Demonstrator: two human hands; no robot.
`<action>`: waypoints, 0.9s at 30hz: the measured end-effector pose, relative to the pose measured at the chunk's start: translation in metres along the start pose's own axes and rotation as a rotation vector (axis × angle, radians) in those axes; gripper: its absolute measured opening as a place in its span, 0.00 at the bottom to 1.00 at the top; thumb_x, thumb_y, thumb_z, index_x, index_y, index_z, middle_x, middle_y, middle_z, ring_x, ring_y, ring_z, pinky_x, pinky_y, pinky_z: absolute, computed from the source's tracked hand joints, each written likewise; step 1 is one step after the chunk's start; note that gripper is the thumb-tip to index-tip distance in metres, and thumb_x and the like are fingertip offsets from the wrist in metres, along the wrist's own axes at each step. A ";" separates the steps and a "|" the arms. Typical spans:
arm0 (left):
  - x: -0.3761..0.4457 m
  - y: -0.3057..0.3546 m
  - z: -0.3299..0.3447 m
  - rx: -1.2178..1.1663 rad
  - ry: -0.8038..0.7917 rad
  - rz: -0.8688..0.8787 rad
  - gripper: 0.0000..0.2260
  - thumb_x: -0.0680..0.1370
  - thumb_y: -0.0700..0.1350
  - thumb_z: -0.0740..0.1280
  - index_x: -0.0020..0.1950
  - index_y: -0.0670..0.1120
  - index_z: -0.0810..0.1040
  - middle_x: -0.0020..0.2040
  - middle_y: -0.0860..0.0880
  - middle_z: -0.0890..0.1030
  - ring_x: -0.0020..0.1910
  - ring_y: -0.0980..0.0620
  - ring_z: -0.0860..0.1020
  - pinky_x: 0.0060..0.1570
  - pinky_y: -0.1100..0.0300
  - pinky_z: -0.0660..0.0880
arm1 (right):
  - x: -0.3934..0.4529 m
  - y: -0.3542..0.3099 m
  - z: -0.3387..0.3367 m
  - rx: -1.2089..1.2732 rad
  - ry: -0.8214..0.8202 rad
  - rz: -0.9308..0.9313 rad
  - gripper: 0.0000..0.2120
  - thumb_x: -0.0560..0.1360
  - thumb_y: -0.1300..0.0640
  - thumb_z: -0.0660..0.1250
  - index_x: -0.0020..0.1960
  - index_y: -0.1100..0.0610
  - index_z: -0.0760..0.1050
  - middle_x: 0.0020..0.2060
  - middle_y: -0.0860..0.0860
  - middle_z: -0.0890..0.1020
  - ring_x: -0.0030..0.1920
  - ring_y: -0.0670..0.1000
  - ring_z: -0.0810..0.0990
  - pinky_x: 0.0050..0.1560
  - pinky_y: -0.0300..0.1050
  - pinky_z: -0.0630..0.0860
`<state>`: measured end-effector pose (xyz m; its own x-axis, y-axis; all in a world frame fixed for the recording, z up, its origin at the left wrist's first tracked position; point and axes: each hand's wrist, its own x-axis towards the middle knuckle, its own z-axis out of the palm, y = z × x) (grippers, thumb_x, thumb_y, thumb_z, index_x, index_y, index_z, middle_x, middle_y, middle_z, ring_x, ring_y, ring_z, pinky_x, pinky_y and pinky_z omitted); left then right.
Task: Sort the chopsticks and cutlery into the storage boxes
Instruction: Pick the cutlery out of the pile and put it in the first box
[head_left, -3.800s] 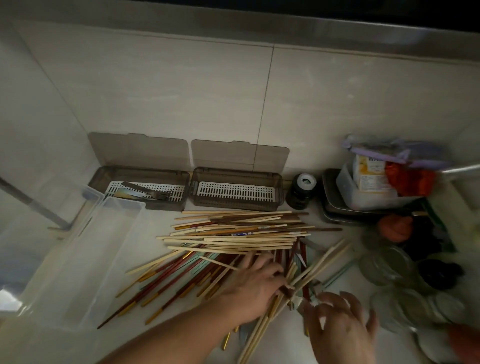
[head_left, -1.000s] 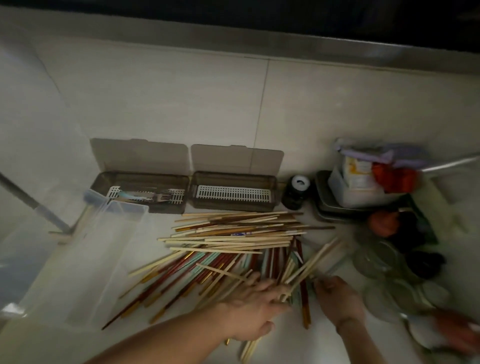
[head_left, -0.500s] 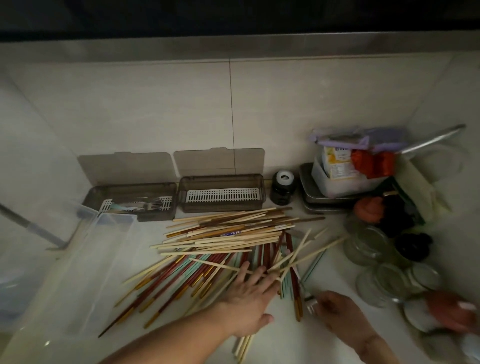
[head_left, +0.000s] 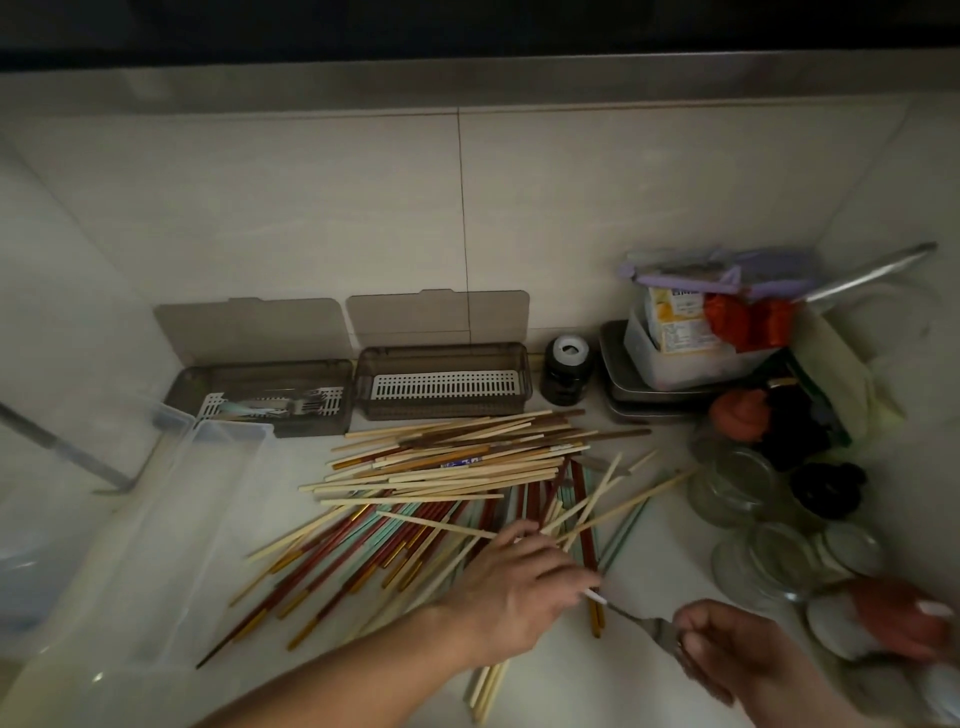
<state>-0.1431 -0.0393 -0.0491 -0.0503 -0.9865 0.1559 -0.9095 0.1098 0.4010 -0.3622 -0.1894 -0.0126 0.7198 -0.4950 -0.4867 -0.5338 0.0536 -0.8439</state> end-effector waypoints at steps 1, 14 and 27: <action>-0.005 -0.002 -0.004 -0.034 0.041 -0.005 0.11 0.83 0.48 0.57 0.64 0.52 0.72 0.56 0.53 0.80 0.56 0.54 0.72 0.63 0.56 0.63 | 0.004 -0.004 0.003 0.076 0.000 0.008 0.05 0.69 0.60 0.71 0.40 0.62 0.79 0.27 0.59 0.78 0.24 0.50 0.70 0.25 0.38 0.66; -0.070 -0.066 -0.078 -0.495 0.256 -0.811 0.07 0.77 0.43 0.68 0.41 0.54 0.80 0.40 0.56 0.83 0.40 0.62 0.80 0.45 0.63 0.77 | 0.076 -0.095 0.111 -0.922 0.370 -0.798 0.11 0.71 0.56 0.73 0.53 0.48 0.80 0.51 0.43 0.81 0.54 0.49 0.78 0.52 0.47 0.76; -0.142 -0.129 -0.139 -0.285 0.327 -0.826 0.04 0.78 0.49 0.66 0.50 0.54 0.81 0.45 0.55 0.84 0.46 0.59 0.81 0.48 0.56 0.79 | 0.168 -0.176 0.218 -1.317 0.015 -1.197 0.06 0.72 0.49 0.65 0.43 0.47 0.80 0.42 0.44 0.80 0.48 0.52 0.76 0.45 0.49 0.74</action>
<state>0.0387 0.1039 0.0021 0.7257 -0.6863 -0.0482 -0.4673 -0.5431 0.6976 -0.0504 -0.0933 0.0047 0.9450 0.2534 0.2068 0.2542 -0.9669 0.0234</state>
